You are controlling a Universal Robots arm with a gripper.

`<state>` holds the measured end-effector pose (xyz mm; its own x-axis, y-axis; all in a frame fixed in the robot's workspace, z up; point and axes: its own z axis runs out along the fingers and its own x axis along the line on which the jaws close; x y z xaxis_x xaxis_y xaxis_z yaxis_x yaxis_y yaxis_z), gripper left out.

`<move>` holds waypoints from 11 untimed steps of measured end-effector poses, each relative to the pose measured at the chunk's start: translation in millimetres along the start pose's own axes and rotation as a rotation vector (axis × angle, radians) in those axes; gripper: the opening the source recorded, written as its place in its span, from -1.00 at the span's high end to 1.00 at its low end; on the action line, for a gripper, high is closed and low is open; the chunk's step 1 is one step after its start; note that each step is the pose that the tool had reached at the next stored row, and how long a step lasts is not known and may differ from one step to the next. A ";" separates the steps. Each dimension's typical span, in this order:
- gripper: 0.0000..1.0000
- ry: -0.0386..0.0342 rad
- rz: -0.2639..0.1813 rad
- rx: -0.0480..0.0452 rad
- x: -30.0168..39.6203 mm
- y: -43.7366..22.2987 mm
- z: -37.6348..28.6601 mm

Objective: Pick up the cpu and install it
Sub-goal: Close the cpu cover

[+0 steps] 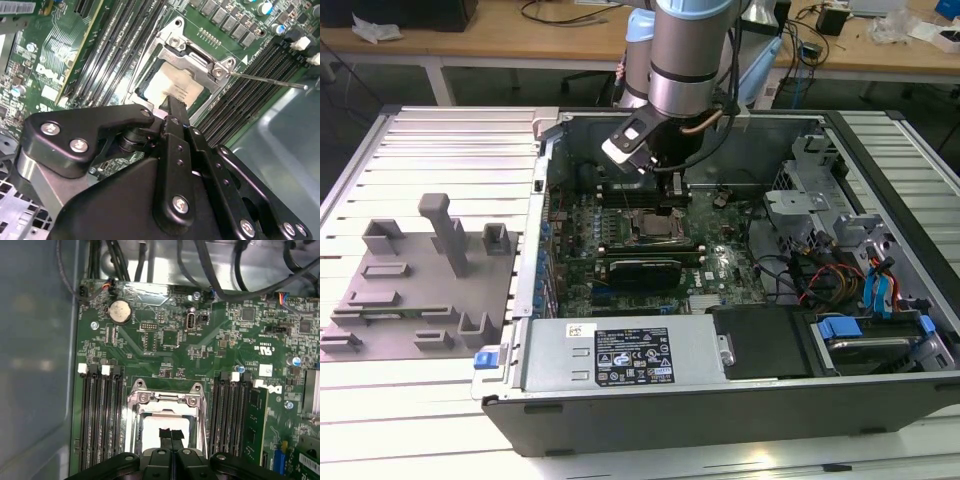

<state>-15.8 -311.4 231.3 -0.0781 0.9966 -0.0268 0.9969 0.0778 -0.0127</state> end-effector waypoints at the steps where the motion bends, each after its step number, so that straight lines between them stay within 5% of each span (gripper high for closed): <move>1: 0.79 -0.0001 -0.008 -0.0002 0.0 0.0 0.0; 11: 0.79 -0.0013 -0.102 -0.0028 0.0 -0.4 0.0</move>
<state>-16.2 -311.4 231.3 -0.1790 0.9835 -0.0268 0.9838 0.1787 -0.0127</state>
